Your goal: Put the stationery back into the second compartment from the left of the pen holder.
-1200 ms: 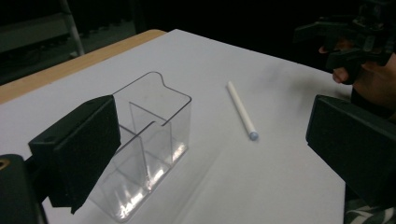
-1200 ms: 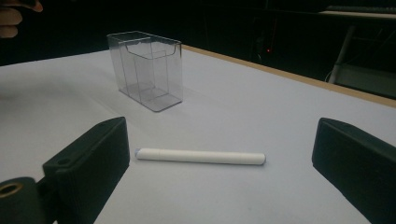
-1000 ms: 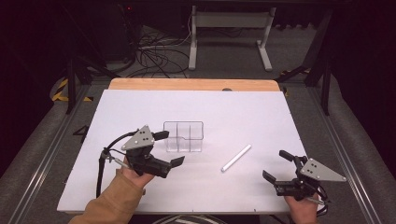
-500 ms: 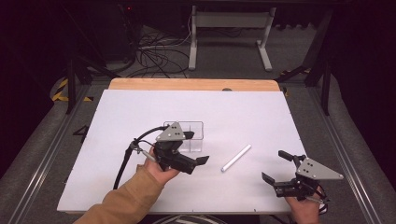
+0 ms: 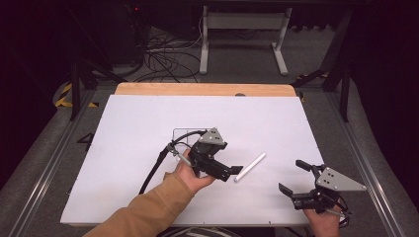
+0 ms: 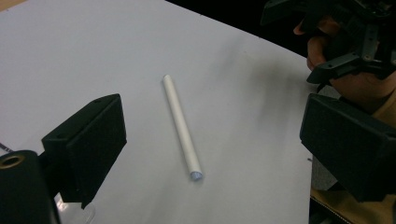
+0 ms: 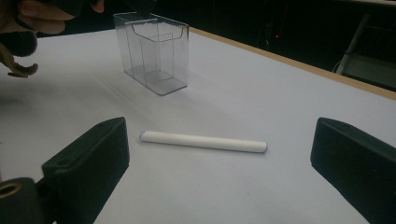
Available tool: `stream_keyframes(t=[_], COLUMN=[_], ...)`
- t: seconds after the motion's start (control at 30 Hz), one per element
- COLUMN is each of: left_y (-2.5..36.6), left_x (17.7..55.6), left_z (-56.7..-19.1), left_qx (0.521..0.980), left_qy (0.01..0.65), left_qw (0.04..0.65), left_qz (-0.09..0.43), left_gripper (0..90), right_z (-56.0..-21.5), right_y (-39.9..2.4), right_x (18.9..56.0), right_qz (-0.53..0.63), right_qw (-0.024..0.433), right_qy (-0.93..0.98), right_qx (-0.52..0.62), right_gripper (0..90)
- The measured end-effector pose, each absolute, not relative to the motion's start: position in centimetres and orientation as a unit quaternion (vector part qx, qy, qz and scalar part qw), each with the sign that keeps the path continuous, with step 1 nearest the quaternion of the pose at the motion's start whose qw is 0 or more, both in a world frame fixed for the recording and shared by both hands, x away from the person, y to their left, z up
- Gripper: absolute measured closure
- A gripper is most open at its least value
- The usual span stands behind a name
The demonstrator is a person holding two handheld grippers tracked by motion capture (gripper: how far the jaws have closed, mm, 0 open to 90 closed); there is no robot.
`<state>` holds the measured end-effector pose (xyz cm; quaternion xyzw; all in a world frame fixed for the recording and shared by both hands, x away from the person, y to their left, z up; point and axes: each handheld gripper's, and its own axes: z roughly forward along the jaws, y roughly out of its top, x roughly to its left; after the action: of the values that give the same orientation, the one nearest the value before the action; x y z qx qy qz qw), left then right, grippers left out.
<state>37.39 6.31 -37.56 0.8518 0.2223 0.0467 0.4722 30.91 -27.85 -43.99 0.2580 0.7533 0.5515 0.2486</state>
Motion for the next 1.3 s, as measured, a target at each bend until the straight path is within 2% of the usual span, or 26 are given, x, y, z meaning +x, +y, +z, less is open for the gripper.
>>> stream_keyframes(t=[0.27, 0.5, 0.87, 1.3], left_y=[4.4, 2.9, 1.3, -0.9], left_x=[37.8, 38.5, 38.9, 40.3], left_z=[-37.9, -38.2, -39.0, -39.8], left_qx=[0.859, 0.864, 0.874, 0.891], left_qy=[0.229, 0.253, 0.255, 0.272], left_qw=[0.454, 0.433, 0.405, 0.36], left_qz=[0.057, 0.041, 0.082, 0.058], left_gripper=[9.7, 11.2, 14.9, 16.9], right_z=[-44.0, -44.0, -44.0, -43.9], right_y=[-27.9, -27.9, -27.8, -27.9], right_x=[30.8, 30.8, 30.8, 30.6], right_qz=[0.553, 0.554, 0.558, 0.561], right_qw=[0.25, 0.249, 0.246, 0.244], right_qy=[0.752, 0.752, 0.753, 0.752], right_qx=[0.256, 0.256, 0.249, 0.246], right_gripper=[5.2, 5.3, 5.3, 5.8])
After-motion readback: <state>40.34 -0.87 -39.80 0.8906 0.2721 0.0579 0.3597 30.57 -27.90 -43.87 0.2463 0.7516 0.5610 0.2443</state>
